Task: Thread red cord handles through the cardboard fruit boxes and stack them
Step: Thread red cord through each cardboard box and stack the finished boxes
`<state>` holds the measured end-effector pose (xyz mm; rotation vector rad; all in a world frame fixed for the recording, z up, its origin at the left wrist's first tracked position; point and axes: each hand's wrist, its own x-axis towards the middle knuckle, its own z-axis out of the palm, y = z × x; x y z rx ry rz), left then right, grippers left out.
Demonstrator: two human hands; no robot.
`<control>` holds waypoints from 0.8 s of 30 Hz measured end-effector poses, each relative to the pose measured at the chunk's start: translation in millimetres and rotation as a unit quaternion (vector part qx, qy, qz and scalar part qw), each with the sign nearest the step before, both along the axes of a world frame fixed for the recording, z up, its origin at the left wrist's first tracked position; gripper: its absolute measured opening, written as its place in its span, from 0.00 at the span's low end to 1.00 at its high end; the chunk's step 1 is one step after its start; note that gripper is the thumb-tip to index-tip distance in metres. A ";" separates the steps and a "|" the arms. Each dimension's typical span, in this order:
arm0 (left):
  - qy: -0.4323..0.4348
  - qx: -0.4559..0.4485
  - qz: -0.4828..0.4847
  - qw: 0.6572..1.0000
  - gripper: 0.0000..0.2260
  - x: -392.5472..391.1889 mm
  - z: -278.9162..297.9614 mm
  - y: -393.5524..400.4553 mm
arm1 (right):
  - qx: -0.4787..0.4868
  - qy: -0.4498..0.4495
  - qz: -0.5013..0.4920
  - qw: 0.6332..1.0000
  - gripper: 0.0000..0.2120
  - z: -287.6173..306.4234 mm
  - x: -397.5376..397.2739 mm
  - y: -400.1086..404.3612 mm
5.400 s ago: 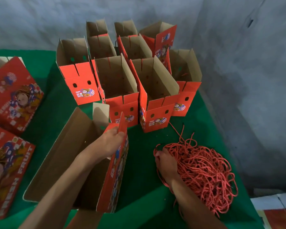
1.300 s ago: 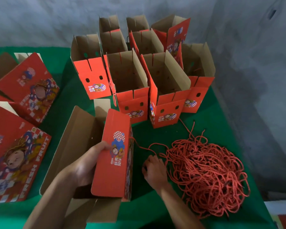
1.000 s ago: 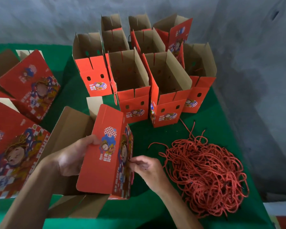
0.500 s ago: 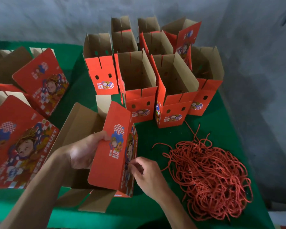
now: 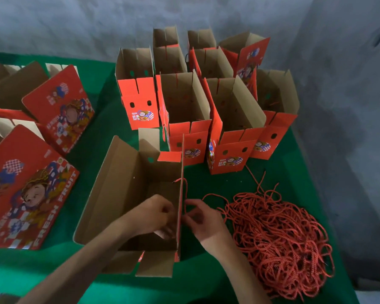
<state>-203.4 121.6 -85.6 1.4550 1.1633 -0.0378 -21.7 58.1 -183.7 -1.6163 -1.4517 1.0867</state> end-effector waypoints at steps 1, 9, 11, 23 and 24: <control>0.006 -0.001 0.013 1.000 0.09 2.1 -1.9 -1.4 | -0.008 0.026 0.005 1.000 0.12 -1.6 3.7 0.8; 0.055 -0.045 0.101 0.992 0.07 -4.4 -5.7 -3.4 | -0.105 -0.215 0.033 0.970 0.11 -57.6 48.9 -7.3; 0.103 0.060 0.055 0.991 0.07 -9.3 -3.7 -0.9 | -0.111 -0.300 0.060 0.945 0.17 -73.2 47.7 -10.4; 0.316 0.573 -0.235 0.718 0.31 -127.1 66.1 56.9 | -0.134 -0.326 0.049 0.934 0.07 -82.4 31.6 -1.8; 0.326 0.565 -0.240 0.719 0.31 -132.0 66.1 59.6 | -0.143 -0.319 0.047 0.936 0.06 -81.2 29.2 -0.4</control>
